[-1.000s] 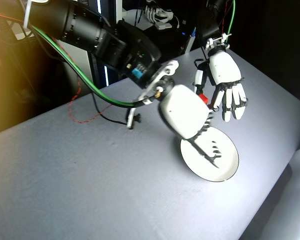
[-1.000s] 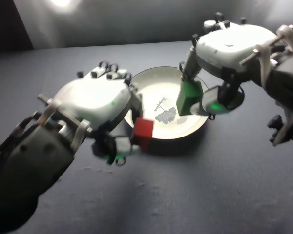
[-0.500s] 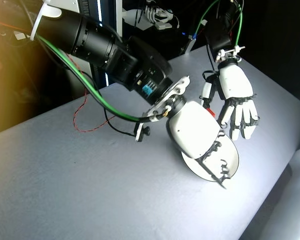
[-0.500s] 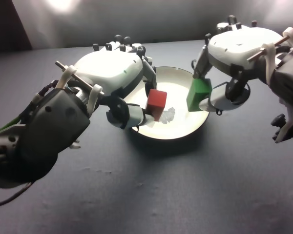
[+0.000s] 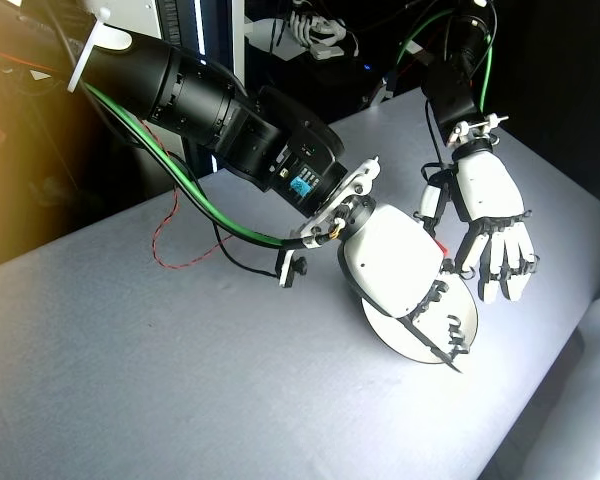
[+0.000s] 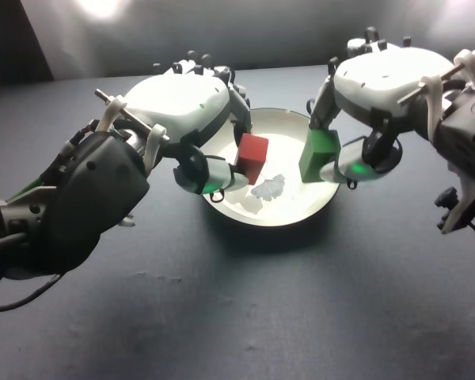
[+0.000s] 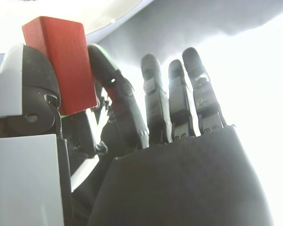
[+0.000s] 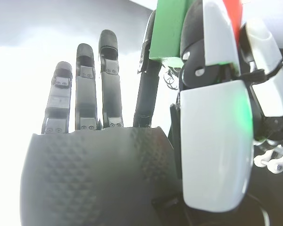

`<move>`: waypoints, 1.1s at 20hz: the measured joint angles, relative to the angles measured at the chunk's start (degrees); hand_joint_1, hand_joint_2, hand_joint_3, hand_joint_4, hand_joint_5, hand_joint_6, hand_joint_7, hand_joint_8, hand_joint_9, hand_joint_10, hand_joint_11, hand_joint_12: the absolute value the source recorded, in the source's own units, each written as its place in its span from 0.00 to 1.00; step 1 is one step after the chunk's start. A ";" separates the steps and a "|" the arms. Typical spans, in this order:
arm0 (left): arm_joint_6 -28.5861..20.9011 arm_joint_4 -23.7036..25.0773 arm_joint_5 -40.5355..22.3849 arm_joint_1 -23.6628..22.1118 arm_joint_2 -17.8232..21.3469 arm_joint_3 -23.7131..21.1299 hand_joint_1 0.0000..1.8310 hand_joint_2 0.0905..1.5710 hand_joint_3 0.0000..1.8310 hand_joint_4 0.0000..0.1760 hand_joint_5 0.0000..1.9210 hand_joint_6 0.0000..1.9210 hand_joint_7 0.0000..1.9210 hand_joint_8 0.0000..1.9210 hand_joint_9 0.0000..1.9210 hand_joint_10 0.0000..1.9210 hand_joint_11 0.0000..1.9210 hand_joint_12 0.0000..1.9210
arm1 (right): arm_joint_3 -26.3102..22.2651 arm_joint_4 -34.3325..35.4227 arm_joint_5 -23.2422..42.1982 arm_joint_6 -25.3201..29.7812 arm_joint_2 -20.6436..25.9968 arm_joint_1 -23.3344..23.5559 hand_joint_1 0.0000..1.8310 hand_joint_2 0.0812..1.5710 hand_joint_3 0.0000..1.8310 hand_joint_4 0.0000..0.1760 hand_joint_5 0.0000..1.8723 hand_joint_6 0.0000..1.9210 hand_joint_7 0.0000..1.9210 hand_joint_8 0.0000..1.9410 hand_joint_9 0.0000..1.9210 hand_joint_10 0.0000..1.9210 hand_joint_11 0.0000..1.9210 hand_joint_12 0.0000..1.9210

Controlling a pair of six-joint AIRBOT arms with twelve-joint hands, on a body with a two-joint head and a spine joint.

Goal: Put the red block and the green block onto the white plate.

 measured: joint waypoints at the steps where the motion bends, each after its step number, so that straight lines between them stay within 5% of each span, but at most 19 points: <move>1: -0.55 0.44 0.35 0.26 0.00 0.28 0.59 0.68 0.00 0.11 0.53 0.47 0.21 0.00 0.08 0.01 0.00 0.39 | 0.00 -0.24 -0.07 0.07 0.02 -0.46 0.59 0.64 0.00 1.00 0.62 0.35 0.24 0.00 0.13 0.00 0.00 0.00; 2: -1.14 1.14 0.20 0.61 0.00 0.50 0.59 0.67 0.00 0.36 0.55 0.45 0.22 0.00 0.09 0.01 0.00 0.44 | 0.00 -0.33 -0.02 0.07 0.00 -0.70 0.59 0.64 0.00 1.00 0.62 0.35 0.24 0.00 0.13 0.00 0.00 0.00; 3: -1.31 1.53 0.13 0.74 0.00 0.68 0.59 0.67 0.00 0.32 0.55 0.44 0.22 0.00 0.11 0.01 0.00 0.46 | 0.00 -0.46 -0.04 0.04 0.00 -0.74 0.59 0.64 0.00 1.00 0.62 0.35 0.24 0.00 0.13 0.00 0.00 0.00; 4: -1.40 1.46 0.15 0.85 0.00 0.76 0.59 0.66 0.00 0.47 0.56 0.43 0.23 0.00 0.12 0.01 0.00 0.49 | 0.00 -0.59 -0.09 0.07 0.00 -0.87 0.59 0.64 0.00 1.00 0.62 0.35 0.24 0.00 0.12 0.00 0.00 0.00; 5: -1.44 1.51 0.20 0.96 0.00 0.94 0.60 0.66 0.00 0.28 0.56 0.43 0.23 0.00 0.13 0.01 0.00 0.48 | 0.00 -0.57 -0.11 0.04 0.00 -0.90 0.59 0.64 0.00 1.00 0.62 0.35 0.24 0.00 0.12 0.00 0.00 0.00; 7: -1.44 1.51 0.13 0.96 0.00 0.96 0.59 0.67 0.00 0.28 0.55 0.45 0.23 0.00 0.12 0.00 0.00 0.46 | 0.00 -1.01 -0.02 0.00 0.00 -1.38 0.59 0.64 0.00 1.00 0.62 0.35 0.25 0.00 0.12 0.00 0.00 0.00; 8: -1.46 1.53 0.09 1.01 0.00 0.94 0.58 0.67 0.00 0.49 0.54 0.45 0.23 0.00 0.12 0.00 0.00 0.50 | 0.00 -0.66 -0.13 0.00 0.00 -1.49 0.59 0.64 0.00 1.00 0.63 0.34 0.26 0.00 0.13 0.00 0.00 0.00; 10: -1.46 1.49 -0.07 1.09 0.00 0.96 0.58 0.67 0.00 0.52 0.55 0.45 0.23 0.00 0.12 0.00 0.00 0.44 | 0.00 -0.63 -0.02 0.07 0.00 -1.46 0.59 0.63 0.00 1.00 0.63 0.34 0.26 0.00 0.13 0.00 0.02 0.01; 11: -1.46 1.51 -0.15 1.09 0.00 0.96 0.57 0.68 0.00 0.76 0.53 0.48 0.22 0.00 0.11 0.00 0.00 0.45 | 0.00 -0.81 0.11 0.07 0.00 -1.46 0.58 0.64 0.00 1.00 0.61 0.37 0.25 0.00 0.13 0.00 0.01 0.01; 12: -1.46 1.53 -0.26 1.11 0.00 0.96 0.51 0.67 0.00 0.56 0.44 0.23 0.24 0.00 0.12 0.00 0.00 0.48 | 0.00 -0.81 0.09 0.13 -0.02 -1.46 0.57 0.66 0.00 1.00 0.57 0.43 0.21 0.00 0.10 0.00 0.00 0.00; 13: -1.46 1.55 -0.48 1.38 0.00 0.96 0.48 0.66 0.00 0.56 0.41 0.11 0.27 0.00 0.14 0.01 0.00 0.52 | 0.00 -0.76 -0.02 0.17 -0.13 -1.49 0.53 0.61 0.00 1.00 0.48 0.19 0.19 0.00 0.09 0.00 0.00 0.00; 14: -1.60 1.44 -0.50 1.51 0.00 0.96 0.47 0.65 0.00 0.59 0.39 0.04 0.25 0.00 0.14 0.01 0.00 0.53 | 0.00 -0.74 -0.02 0.22 -0.15 -1.49 0.52 0.60 0.00 0.98 0.48 0.08 0.18 0.01 0.08 0.00 0.00 0.00; 15: -1.68 1.49 -0.44 1.55 0.00 0.96 0.47 0.64 0.00 0.59 0.37 0.02 0.25 0.00 0.15 0.00 0.00 0.52 | 0.00 -1.07 0.13 0.24 -0.15 -1.70 0.52 0.58 0.00 0.96 0.47 0.03 0.18 0.00 0.08 0.00 0.00 0.00; 17: -1.70 1.53 -0.68 1.55 0.00 0.96 0.44 0.67 0.00 0.31 0.30 0.00 0.20 0.00 0.14 0.01 0.00 0.42 | 0.00 -0.85 0.07 0.28 -0.17 -1.75 0.48 0.58 0.00 1.00 0.39 0.00 0.18 0.00 0.08 0.00 0.00 0.00; 20: -1.70 1.51 -0.72 1.55 0.00 0.96 0.44 0.67 0.00 0.27 0.29 0.00 0.20 0.00 0.14 0.01 0.00 0.41 | 0.00 -0.83 0.24 0.28 -0.17 -1.84 0.48 0.58 0.00 1.00 0.38 0.00 0.18 0.00 0.08 0.00 0.00 0.00; 21: -1.70 1.51 -0.72 1.55 0.00 0.94 0.38 0.71 0.01 0.00 0.18 0.00 0.17 0.00 0.16 0.01 0.00 0.38 | 0.00 -0.87 0.24 0.28 -0.17 -1.84 0.43 0.58 0.00 0.91 0.30 0.00 0.12 0.00 0.06 0.00 0.00 0.00; 22: -1.70 1.49 -0.74 1.55 0.00 0.94 0.38 0.71 0.01 0.00 0.18 0.00 0.17 0.00 0.16 0.01 0.00 0.38 | 0.00 -0.83 0.24 0.28 -0.17 -1.84 0.43 0.58 0.00 0.91 0.30 0.00 0.12 0.00 0.06 0.00 0.00 0.00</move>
